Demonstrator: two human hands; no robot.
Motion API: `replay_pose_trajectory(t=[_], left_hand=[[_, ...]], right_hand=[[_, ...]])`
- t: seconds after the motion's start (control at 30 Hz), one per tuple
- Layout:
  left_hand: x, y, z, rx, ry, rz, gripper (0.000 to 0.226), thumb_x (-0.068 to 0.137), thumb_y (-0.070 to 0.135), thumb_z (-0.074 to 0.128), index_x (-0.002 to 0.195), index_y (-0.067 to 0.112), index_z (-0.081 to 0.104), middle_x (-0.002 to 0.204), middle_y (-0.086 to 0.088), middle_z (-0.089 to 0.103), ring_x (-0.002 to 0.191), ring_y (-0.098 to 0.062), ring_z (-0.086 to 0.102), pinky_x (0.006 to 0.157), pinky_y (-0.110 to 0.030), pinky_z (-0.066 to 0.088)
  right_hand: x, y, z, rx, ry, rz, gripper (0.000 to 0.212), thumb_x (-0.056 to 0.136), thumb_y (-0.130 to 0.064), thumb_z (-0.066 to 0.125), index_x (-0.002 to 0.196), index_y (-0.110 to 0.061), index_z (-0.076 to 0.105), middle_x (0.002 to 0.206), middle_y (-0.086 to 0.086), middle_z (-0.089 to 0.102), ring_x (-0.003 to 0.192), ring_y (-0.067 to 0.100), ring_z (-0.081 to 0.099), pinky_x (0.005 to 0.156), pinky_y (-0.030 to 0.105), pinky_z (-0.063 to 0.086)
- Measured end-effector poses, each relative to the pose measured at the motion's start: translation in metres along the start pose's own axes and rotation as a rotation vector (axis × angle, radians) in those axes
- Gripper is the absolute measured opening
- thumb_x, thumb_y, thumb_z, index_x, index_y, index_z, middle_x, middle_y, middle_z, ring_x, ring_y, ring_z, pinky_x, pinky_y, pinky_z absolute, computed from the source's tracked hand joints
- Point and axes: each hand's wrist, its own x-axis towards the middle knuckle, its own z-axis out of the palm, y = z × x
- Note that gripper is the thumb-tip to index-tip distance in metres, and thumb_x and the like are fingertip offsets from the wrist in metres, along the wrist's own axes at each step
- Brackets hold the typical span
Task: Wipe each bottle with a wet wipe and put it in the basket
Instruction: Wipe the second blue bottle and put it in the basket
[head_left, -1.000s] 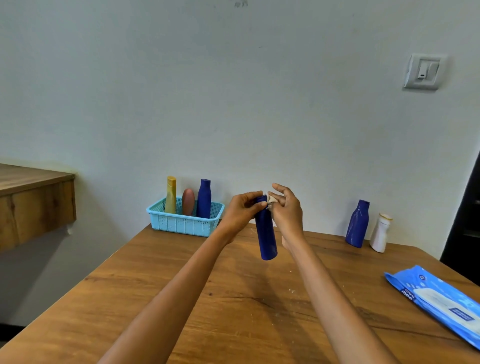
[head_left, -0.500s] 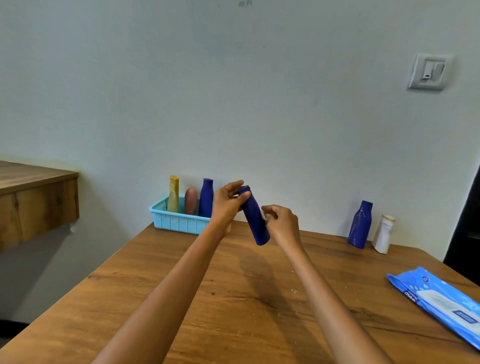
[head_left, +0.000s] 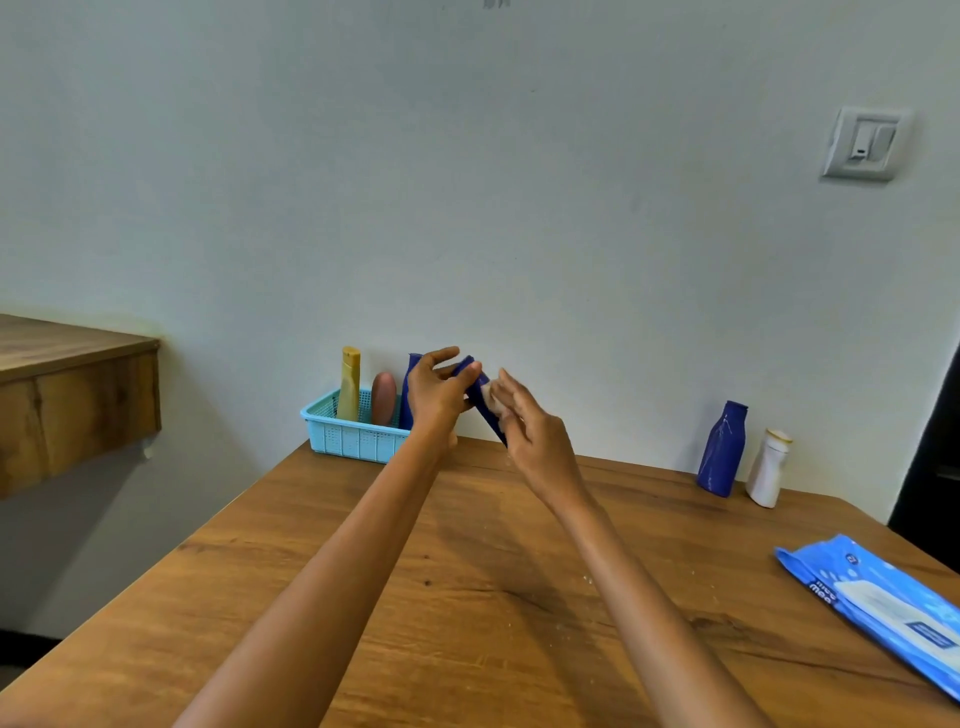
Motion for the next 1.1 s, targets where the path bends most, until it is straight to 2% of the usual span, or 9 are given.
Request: replay_pose_trajectory(t=[0.1, 0.2, 0.33, 0.5, 0.63, 0.7, 0.83, 0.97, 1.1], left_hand=[[0.001, 0.002, -0.005, -0.035, 0.09, -0.042, 0.042, 0.083, 0.007, 0.068, 0.122, 0.008, 0.053, 0.109, -0.009, 0.058, 0.104, -0.028, 0.062, 0.076, -0.033, 0.057], [0.003, 0.001, -0.006, -0.041, 0.089, -0.07, 0.043, 0.082, 0.005, 0.068, 0.122, 0.008, 0.052, 0.11, -0.011, 0.058, 0.105, -0.03, 0.061, 0.079, -0.037, 0.056], [0.002, -0.002, 0.0, -0.013, 0.045, -0.112, 0.042, 0.082, 0.007, 0.069, 0.121, 0.01, 0.053, 0.117, -0.015, 0.06, 0.103, -0.029, 0.062, 0.071, -0.032, 0.057], [0.001, 0.0, 0.003, -0.032, 0.062, -0.104, 0.04, 0.083, 0.008, 0.068, 0.12, 0.01, 0.053, 0.116, -0.015, 0.059, 0.103, -0.027, 0.062, 0.063, -0.025, 0.055], [0.008, 0.002, -0.009, -0.127, 0.145, -0.134, 0.042, 0.081, 0.008, 0.071, 0.12, 0.008, 0.055, 0.119, -0.016, 0.058, 0.102, -0.029, 0.063, 0.072, -0.034, 0.058], [0.01, 0.001, -0.014, -0.149, 0.182, -0.149, 0.044, 0.08, 0.008, 0.072, 0.12, 0.009, 0.055, 0.117, -0.016, 0.059, 0.1, -0.028, 0.064, 0.07, -0.033, 0.059], [0.011, 0.002, -0.016, -0.149, 0.198, -0.156, 0.043, 0.079, 0.008, 0.072, 0.119, 0.009, 0.056, 0.116, -0.017, 0.06, 0.099, -0.028, 0.064, 0.073, -0.036, 0.059], [0.008, 0.005, -0.015, -0.139, 0.081, -0.206, 0.043, 0.083, 0.008, 0.068, 0.123, 0.007, 0.052, 0.116, -0.017, 0.06, 0.096, -0.028, 0.064, 0.082, -0.041, 0.057], [0.003, 0.012, -0.008, -0.109, 0.002, -0.199, 0.04, 0.085, 0.006, 0.064, 0.123, 0.006, 0.052, 0.115, -0.018, 0.059, 0.1, -0.03, 0.064, 0.082, -0.04, 0.056]], right_hand=[[-0.007, 0.011, -0.001, -0.086, -0.025, 0.011, 0.049, 0.1, -0.014, 0.04, 0.146, -0.022, 0.028, 0.137, 0.001, 0.052, 0.117, 0.017, 0.057, 0.089, 0.018, 0.045], [-0.009, 0.018, -0.003, -0.037, -0.019, 0.128, 0.048, 0.101, -0.015, 0.038, 0.147, -0.02, 0.027, 0.14, 0.002, 0.049, 0.123, 0.018, 0.052, 0.095, 0.027, 0.045], [-0.002, 0.018, -0.007, 0.1, 0.02, 0.241, 0.049, 0.101, -0.011, 0.036, 0.147, -0.019, 0.024, 0.142, 0.005, 0.047, 0.126, 0.02, 0.049, 0.098, 0.034, 0.047], [0.001, 0.001, -0.007, 0.113, 0.0, 0.103, 0.047, 0.1, -0.008, 0.038, 0.145, -0.018, 0.031, 0.139, 0.004, 0.051, 0.125, 0.018, 0.05, 0.095, 0.021, 0.043], [-0.004, -0.001, -0.004, 0.116, -0.056, 0.039, 0.047, 0.098, -0.003, 0.038, 0.143, -0.017, 0.036, 0.136, 0.003, 0.053, 0.125, 0.016, 0.051, 0.098, 0.029, 0.048], [-0.007, 0.004, -0.004, 0.108, -0.079, 0.038, 0.047, 0.098, -0.002, 0.038, 0.143, -0.017, 0.036, 0.137, 0.002, 0.053, 0.126, 0.015, 0.05, 0.097, 0.029, 0.049], [-0.008, 0.016, -0.003, 0.066, -0.052, 0.111, 0.046, 0.098, -0.004, 0.039, 0.143, -0.018, 0.036, 0.137, 0.001, 0.052, 0.127, 0.012, 0.048, 0.094, 0.012, 0.039], [-0.007, 0.027, -0.01, 0.08, -0.001, 0.243, 0.042, 0.094, -0.004, 0.049, 0.136, -0.012, 0.046, 0.13, 0.005, 0.056, 0.12, 0.016, 0.052, 0.086, 0.01, 0.041], [-0.01, 0.032, -0.014, 0.275, -0.013, 0.395, 0.028, 0.09, -0.008, 0.056, 0.118, -0.011, 0.06, 0.105, 0.002, 0.065, 0.099, 0.015, 0.059, 0.07, 0.013, 0.044]])
